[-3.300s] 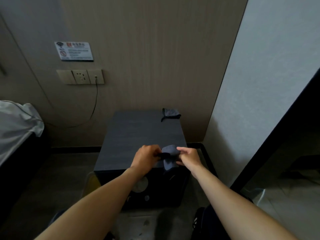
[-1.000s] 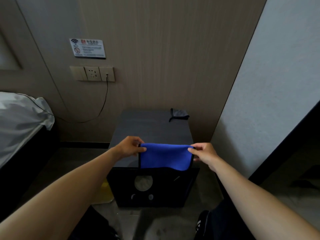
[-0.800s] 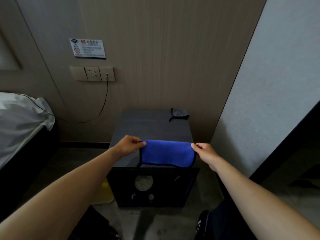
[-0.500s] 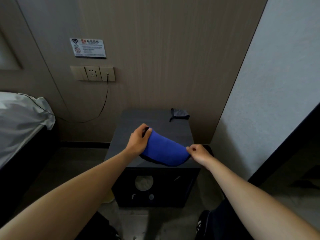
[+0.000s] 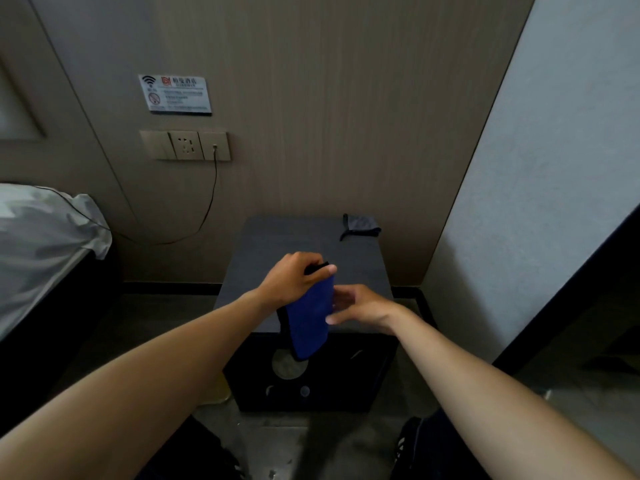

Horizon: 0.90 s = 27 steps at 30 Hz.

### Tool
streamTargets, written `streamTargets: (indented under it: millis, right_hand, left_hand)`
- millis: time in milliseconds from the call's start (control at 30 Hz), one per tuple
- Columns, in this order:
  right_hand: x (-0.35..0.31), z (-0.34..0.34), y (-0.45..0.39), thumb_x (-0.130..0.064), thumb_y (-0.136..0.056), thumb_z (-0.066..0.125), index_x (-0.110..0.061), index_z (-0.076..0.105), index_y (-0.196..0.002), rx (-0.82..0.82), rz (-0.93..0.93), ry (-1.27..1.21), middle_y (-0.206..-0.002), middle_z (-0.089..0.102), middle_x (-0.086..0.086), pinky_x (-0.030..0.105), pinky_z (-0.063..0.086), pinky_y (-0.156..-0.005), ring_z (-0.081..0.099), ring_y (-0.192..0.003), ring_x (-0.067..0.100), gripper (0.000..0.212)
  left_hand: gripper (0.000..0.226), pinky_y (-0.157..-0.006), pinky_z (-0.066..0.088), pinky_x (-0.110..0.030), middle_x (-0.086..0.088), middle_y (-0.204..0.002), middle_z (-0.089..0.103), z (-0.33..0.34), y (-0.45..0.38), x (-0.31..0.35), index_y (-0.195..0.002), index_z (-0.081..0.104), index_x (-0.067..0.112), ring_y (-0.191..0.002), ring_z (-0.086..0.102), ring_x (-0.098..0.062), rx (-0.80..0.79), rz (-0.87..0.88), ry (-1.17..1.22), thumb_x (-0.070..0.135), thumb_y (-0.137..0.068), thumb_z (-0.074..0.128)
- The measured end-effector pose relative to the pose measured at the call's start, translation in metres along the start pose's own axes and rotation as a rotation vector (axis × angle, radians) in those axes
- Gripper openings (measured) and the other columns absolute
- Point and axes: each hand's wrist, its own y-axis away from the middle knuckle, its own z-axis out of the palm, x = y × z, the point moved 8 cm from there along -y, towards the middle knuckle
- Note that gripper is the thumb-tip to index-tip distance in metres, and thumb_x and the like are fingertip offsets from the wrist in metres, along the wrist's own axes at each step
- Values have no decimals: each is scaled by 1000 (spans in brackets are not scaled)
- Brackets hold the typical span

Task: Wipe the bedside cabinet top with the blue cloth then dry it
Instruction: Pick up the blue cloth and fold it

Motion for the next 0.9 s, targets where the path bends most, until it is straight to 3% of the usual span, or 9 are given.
streamTargets:
  millis: [200,300,367,433,467,567,667,767,900]
  right_hand:
    - [-3,3,9,-23,-82,80,-11,74,-112,27,30,-28,-110,75,3,25,55,-85,69,-102,14,33]
    - [-2,-2,11,-15,-86,75,-6,71,-113,75,11,-226,-109,75,8,27,57,-78,71,-99,19,29]
    - [1,-9,10,-15,-89,73,-6,70,-115,141,7,-319,-110,75,9,32,58,-82,72,-100,21,28]
    - [3,-19,9,-17,-90,72,-8,69,-116,234,5,-353,-110,74,9,40,56,-93,70,-103,24,28]
    - [4,-23,8,-17,-90,71,-8,69,-114,271,5,-387,-110,74,9,41,54,-96,70,-104,24,26]
    - [7,-28,6,-14,-92,68,-10,69,-112,326,21,-465,-110,74,9,39,53,-97,69,-105,23,20]
    - [13,-34,4,-10,-91,69,-4,66,-122,350,48,-471,-114,73,11,41,51,-101,68,-108,25,31]
    - [17,-34,7,-1,-87,70,-5,66,-119,299,60,-504,-111,74,11,37,56,-92,70,-104,24,33]
    - [17,-46,13,2,-76,80,-7,67,-120,356,60,-154,-101,76,5,39,58,-90,73,-96,19,47]
  left_hand:
    - [39,-75,53,-43,-1,-80,68,-16,2,-38,-95,58,19,-76,64,-17,124,-199,10,58,-93,54]
    - [55,-95,47,-47,-11,-109,66,-3,13,-62,-110,51,19,-105,62,-31,72,-437,9,70,-92,38]
    - [75,-105,41,-44,-17,-135,54,17,29,-85,-137,41,11,-121,55,-35,-14,-691,121,71,-94,28]
    - [102,-102,46,-41,-15,-140,49,42,46,-89,-155,21,12,-121,57,-36,-165,-834,310,84,-82,24]
    - [109,-101,49,-42,-15,-137,54,55,51,-89,-154,26,15,-117,60,-36,-230,-856,420,89,-74,26]
    - [71,-82,53,-34,-9,-90,66,73,52,-72,-115,65,13,-81,64,-23,-160,-800,851,73,-93,32]
    - [32,-79,50,-35,-10,-95,65,66,44,-64,-108,61,19,-85,61,-21,47,-670,969,48,-96,58]
    - [42,-79,57,-39,-12,-93,72,56,45,-64,-125,56,23,-86,68,-21,129,-566,919,17,-87,75]
    - [31,-80,59,-37,6,-70,71,44,44,-63,-102,74,25,-75,65,-12,110,-426,605,11,-77,85]
